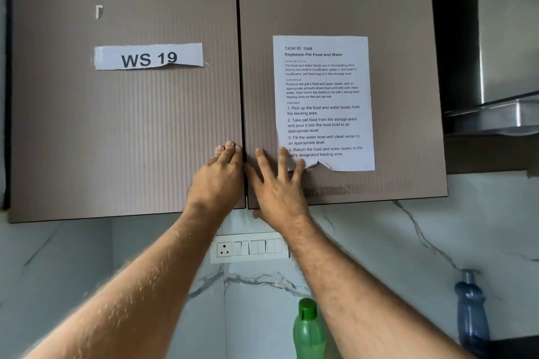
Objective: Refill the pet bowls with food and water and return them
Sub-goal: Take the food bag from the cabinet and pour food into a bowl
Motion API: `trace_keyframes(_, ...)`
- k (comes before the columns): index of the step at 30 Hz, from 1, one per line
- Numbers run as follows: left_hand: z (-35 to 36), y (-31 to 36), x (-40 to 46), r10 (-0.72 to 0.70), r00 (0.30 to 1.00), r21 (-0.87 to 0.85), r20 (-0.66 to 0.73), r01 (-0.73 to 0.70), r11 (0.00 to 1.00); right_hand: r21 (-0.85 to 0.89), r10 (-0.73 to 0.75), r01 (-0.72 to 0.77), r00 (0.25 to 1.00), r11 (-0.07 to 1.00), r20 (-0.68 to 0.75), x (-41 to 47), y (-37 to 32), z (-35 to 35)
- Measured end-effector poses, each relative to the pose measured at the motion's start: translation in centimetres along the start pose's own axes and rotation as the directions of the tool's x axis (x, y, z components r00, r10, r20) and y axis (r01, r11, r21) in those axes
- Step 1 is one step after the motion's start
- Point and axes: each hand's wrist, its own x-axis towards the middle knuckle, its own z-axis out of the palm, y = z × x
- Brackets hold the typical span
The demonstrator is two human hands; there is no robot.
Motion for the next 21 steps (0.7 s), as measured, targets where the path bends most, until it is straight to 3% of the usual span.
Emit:
trace_keyframes(6, -0.1, -0.4, 0.1, 0.025, 0.999, 0.021, 0.024, -0.025, 0.999, -0.12, 0.044, -0.046, 0.999, 0.992, -0.017, -1.1, -3.0, 0.6)
trace_keyframes(11, 0.4, -0.8, 0.2, 0.033, 0.998, 0.02, 0.05, -0.034, 0.999, -0.167, 0.031, -0.062, 0.983, 0.984, -0.183, -2.2, -3.1, 1.8)
trace_keyframes(21, -0.5, -0.6, 0.3, 0.031, 0.987, 0.09, 0.161, -0.046, 0.995, -0.022, 0.079, -0.094, 0.919, 0.995, -0.385, -4.3, -3.1, 0.4)
